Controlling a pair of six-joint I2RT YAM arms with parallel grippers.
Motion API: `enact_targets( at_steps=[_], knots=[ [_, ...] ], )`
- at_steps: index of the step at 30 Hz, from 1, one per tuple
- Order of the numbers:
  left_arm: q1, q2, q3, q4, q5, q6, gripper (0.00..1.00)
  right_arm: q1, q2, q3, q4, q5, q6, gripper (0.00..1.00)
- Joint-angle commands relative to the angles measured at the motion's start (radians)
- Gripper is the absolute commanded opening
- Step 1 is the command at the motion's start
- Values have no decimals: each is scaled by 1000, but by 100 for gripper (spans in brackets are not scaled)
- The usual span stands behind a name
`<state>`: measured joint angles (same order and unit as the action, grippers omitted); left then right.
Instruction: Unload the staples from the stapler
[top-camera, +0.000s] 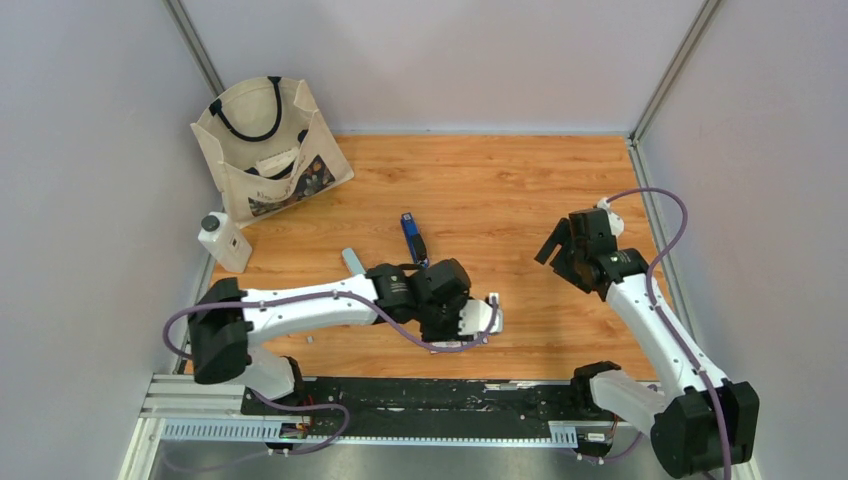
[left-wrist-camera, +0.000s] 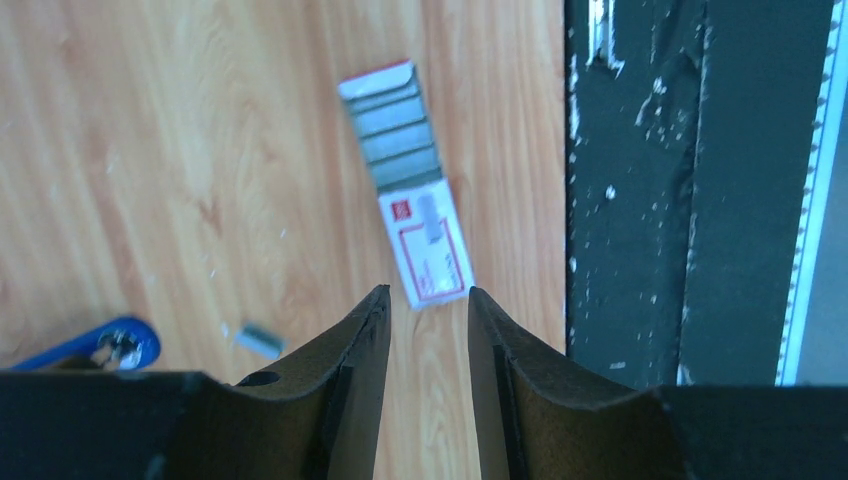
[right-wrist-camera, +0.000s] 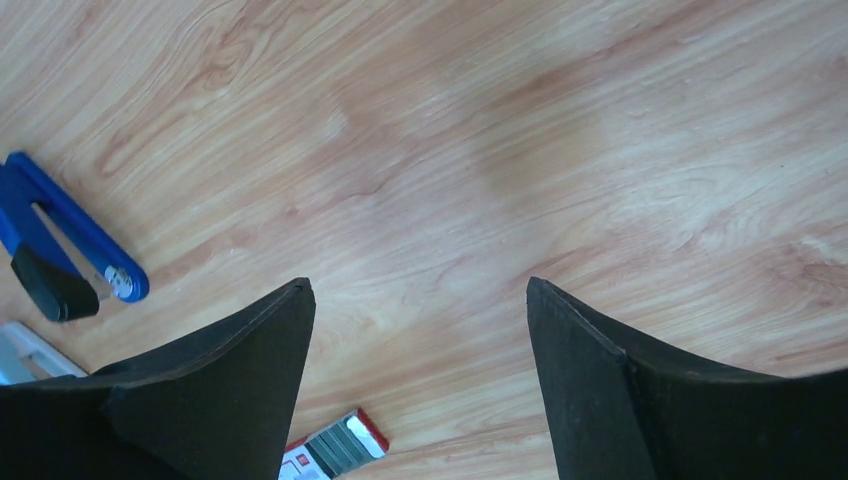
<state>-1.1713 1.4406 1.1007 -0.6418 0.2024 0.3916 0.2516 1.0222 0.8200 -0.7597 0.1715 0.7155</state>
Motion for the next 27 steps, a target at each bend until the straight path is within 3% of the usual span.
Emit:
enact_targets(
  at_steps=[1,14,27],
  knots=[
    [-83,124,93,105,-1,-51,43,-89,42,25,52,-44,6,80],
    [-272,388,260,159,19,-143,42,-201,3,-67,109,-92,-77,75],
    [-318,527,352,154,-34,-143,39,-285,-83,-87,91,-150,-129,70]
  ],
)
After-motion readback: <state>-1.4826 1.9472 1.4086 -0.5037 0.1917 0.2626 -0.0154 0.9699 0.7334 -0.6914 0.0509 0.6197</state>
